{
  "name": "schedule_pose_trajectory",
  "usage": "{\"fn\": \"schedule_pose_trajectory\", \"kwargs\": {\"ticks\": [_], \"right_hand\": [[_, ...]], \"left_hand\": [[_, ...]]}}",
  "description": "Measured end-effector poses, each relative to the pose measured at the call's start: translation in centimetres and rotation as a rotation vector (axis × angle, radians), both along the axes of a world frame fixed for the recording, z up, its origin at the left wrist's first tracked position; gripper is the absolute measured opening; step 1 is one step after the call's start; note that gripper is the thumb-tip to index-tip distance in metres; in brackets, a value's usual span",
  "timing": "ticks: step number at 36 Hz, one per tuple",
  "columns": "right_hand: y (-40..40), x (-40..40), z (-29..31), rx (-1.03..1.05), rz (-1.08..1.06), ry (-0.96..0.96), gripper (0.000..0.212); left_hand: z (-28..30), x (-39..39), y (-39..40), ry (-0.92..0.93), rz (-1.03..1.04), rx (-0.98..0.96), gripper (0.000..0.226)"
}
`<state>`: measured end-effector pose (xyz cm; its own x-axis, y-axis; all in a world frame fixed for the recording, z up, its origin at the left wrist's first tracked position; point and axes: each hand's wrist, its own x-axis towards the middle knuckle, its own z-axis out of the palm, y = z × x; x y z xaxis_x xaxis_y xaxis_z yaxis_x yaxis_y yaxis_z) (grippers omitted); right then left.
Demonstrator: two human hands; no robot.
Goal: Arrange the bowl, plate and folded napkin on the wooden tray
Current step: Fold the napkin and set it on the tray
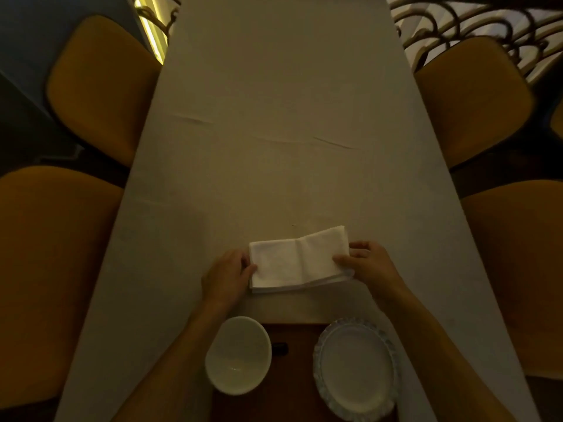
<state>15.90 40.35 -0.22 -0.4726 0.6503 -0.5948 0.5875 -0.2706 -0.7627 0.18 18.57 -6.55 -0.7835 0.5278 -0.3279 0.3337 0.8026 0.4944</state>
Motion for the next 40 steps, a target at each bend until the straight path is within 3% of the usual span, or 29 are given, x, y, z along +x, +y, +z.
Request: {"fn": "schedule_pose_trajectory", "kwargs": {"ticks": [8, 15, 24, 28, 40], "right_hand": [[-3.4, -2.5, 1.2, 0.049, 0.136, 0.142, 0.036], [-7.7, -5.6, -0.2, 0.255, 0.307, 0.113, 0.037], [-11.9, -7.9, -3.9, 0.356, 0.409, 0.068, 0.031], [-12.5, -8.0, -4.7, 0.342, 0.479, 0.001, 0.041], [-10.3, -7.1, -4.0, 0.225, 0.513, 0.048, 0.029]], "left_hand": [[0.3, -0.2, -0.3, -0.038, -0.007, 0.053, 0.02], [0.6, -0.5, -0.7, -0.11, 0.002, 0.103, 0.018], [1.0, -0.9, -1.3, -0.198, -0.002, 0.185, 0.015], [0.8, -0.8, -1.4, -0.19, 0.001, 0.204, 0.014], [1.2, -0.4, -1.3, -0.288, 0.135, 0.326, 0.019]]}}
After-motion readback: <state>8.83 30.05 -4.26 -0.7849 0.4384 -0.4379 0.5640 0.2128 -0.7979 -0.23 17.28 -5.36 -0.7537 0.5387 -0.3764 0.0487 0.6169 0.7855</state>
